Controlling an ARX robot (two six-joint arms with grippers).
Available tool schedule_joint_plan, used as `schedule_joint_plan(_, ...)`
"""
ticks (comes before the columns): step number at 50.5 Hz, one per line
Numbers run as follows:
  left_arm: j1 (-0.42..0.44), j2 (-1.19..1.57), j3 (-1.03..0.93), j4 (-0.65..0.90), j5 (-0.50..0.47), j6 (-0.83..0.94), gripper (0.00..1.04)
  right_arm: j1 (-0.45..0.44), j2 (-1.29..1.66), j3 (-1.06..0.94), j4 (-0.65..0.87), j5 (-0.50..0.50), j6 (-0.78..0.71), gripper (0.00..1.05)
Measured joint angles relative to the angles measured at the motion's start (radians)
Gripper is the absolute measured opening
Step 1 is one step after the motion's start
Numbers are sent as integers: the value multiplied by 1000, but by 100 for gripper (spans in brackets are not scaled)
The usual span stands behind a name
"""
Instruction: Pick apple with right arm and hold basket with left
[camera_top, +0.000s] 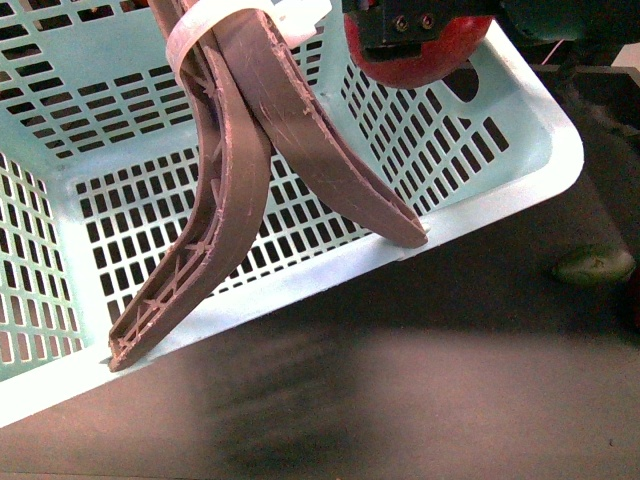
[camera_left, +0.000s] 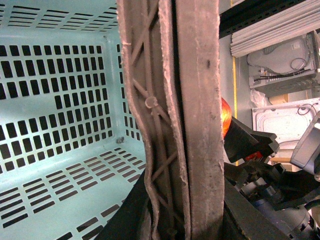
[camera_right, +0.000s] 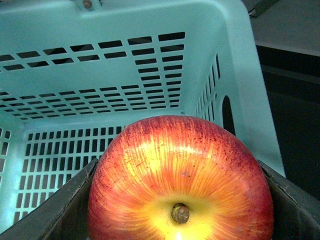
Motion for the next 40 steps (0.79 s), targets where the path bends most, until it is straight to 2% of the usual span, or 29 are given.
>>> schedule_joint_plan(8,0,0,0,0,0,0,20,6,2,4,0,16,10,97)
schedule_joint_plan(16,0,0,0,0,0,0,20,-21,-55,0,7,72,21,96)
schedule_joint_plan(26,0,5,0,-1,-2,2,20,-158,-243,-102,18,242,-40,96)
schedule_joint_plan(33,1,5,0,-1,-8,5,20,-194,-280,-129,14,256,-63,96)
schedule_joint_plan(35,0,5,0,-1,-6,6,20,-194,-279,-136,32,251,-61,94)
schedule_joint_plan(40,-1,5,0,-1,10,3,20,-222,-304,-251,246,208,-60,76)
